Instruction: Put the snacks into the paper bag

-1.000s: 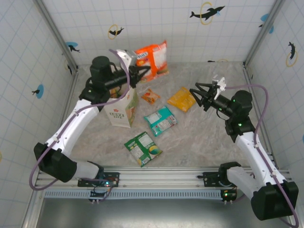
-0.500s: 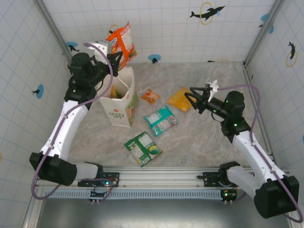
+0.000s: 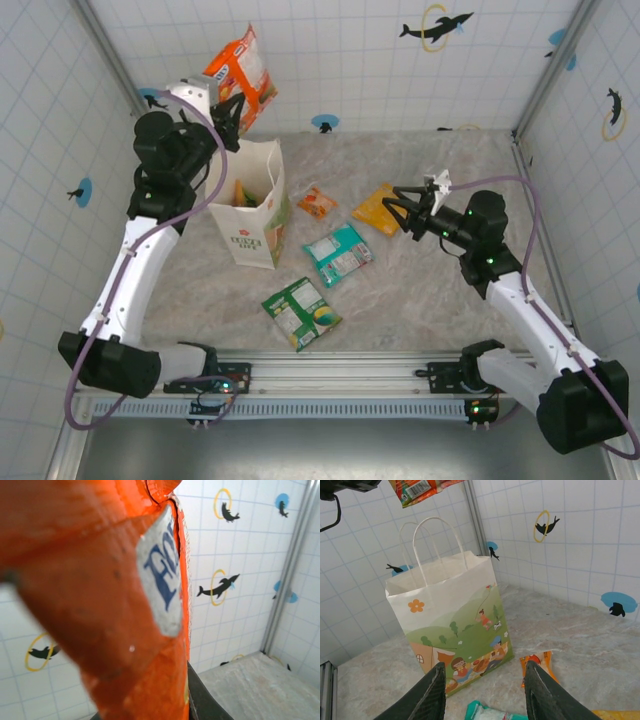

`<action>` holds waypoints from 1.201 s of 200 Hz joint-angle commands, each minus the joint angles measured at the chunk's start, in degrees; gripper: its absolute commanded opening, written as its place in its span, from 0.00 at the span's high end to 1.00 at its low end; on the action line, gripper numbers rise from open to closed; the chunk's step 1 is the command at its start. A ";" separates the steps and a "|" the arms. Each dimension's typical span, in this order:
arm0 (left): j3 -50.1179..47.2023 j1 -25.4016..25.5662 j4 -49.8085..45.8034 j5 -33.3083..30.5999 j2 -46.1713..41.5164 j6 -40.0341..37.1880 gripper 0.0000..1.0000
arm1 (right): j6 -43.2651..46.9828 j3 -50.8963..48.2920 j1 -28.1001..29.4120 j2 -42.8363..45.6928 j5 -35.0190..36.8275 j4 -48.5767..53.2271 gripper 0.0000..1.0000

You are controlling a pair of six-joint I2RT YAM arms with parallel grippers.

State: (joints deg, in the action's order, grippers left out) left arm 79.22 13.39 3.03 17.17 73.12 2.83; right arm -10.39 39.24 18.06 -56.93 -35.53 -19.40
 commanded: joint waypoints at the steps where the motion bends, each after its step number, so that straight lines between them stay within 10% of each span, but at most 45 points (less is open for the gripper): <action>1: 0.33 -0.56 -1.46 -5.38 -2.01 -1.42 0.98 | 0.79 -0.92 0.57 -0.05 0.90 -0.20 0.56; 136: -20.13 -0.49 0.19 -8.49 -8.25 -0.39 0.93 | 1.43 -0.84 2.59 -0.16 2.24 1.41 0.57; 240: -18.05 -0.52 -0.82 -9.04 -8.96 1.12 0.46 | 0.08 -0.92 4.07 -0.71 3.66 2.89 0.55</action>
State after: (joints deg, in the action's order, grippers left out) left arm 58.87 13.39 1.80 8.29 65.34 3.33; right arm -9.58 39.24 21.34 -57.12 -32.73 -16.73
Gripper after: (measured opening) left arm 0.526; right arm 0.445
